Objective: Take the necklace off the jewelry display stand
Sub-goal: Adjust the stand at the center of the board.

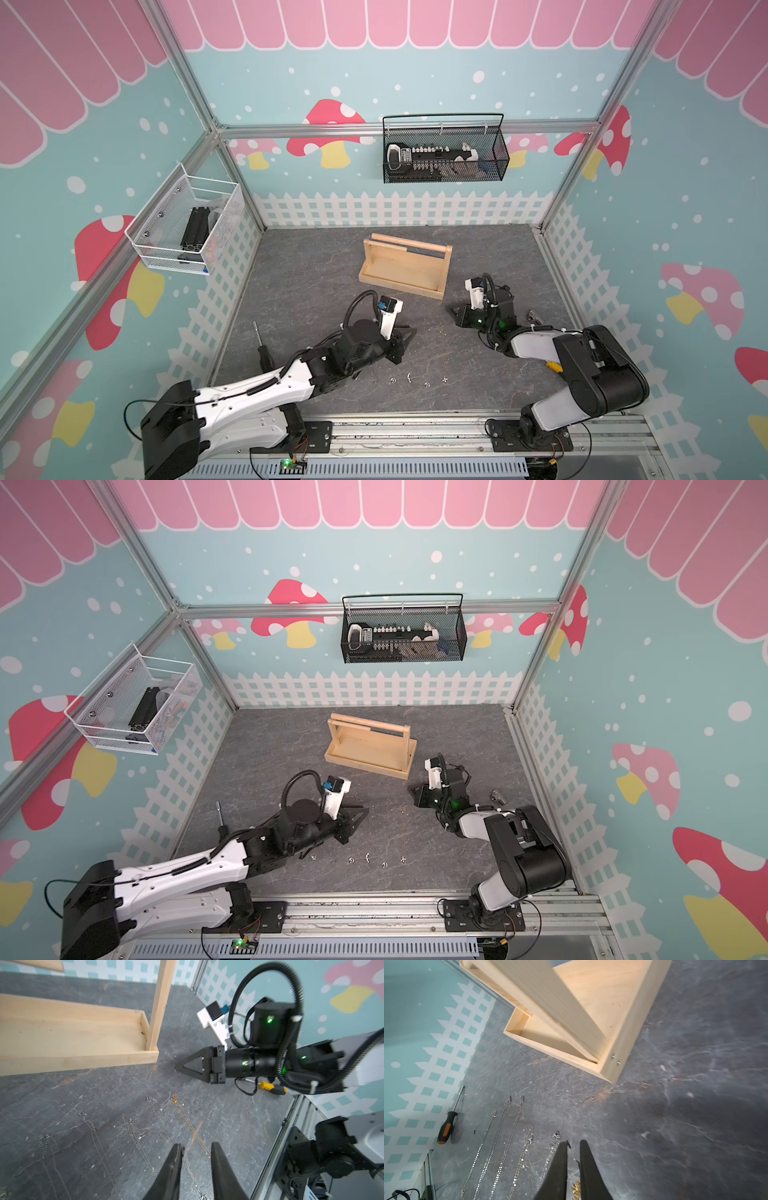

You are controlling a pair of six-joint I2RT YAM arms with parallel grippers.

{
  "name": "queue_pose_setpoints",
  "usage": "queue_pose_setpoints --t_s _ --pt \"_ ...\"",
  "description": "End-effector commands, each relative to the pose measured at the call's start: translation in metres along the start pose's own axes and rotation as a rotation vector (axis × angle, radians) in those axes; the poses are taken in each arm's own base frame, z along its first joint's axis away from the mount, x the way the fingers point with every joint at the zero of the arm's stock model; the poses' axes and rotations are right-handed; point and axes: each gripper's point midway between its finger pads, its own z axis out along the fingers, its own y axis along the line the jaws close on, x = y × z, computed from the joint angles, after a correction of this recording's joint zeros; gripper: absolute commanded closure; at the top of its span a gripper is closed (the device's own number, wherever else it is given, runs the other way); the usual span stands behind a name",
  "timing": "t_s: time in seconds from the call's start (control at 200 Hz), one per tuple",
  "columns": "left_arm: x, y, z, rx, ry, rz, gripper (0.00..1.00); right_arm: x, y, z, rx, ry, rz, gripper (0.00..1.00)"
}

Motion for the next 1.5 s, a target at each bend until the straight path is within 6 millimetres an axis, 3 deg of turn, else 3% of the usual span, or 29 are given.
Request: queue_pose_setpoints --t_s 0.0,0.325,0.715,1.496 --pt "0.018 0.014 -0.020 -0.035 0.026 -0.039 0.74 -0.021 0.015 0.013 -0.028 -0.060 0.001 0.85" --pt "0.034 0.019 -0.050 0.001 0.020 -0.095 0.74 -0.050 0.017 0.037 -0.134 -0.197 0.192 0.86" --pt "0.053 0.026 -0.050 0.003 0.038 -0.128 0.74 -0.063 0.013 0.051 -0.108 -0.208 0.191 0.87" --pt "0.062 0.032 -0.042 -0.017 0.055 -0.125 0.74 -0.107 -0.010 0.030 0.085 -0.216 0.094 0.87"
